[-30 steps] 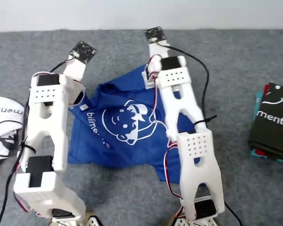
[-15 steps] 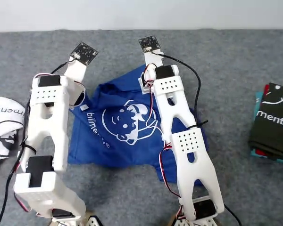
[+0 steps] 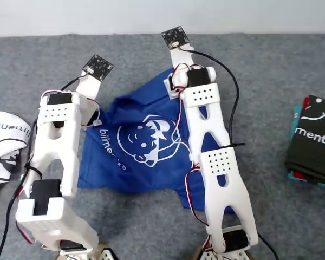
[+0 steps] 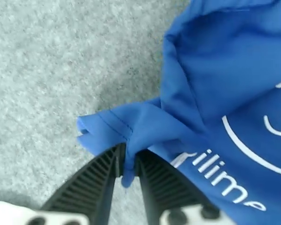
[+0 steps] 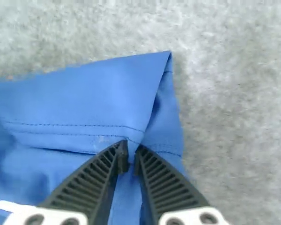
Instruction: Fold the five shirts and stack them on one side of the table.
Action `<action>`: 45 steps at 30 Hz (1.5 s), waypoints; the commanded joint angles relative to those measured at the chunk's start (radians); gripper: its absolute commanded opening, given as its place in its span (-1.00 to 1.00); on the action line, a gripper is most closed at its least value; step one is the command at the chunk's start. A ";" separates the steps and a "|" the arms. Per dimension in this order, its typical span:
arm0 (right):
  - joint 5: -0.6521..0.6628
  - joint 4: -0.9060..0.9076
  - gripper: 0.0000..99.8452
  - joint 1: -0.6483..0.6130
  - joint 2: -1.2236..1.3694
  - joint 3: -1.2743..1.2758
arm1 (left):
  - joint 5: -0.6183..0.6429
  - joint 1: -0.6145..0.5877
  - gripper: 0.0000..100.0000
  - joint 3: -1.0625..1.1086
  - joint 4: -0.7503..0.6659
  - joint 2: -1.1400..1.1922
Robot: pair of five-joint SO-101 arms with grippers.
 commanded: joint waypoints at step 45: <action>0.107 -0.010 -0.98 -0.002 -0.114 -0.025 | 0.008 0.035 -0.97 -0.001 -0.028 -0.017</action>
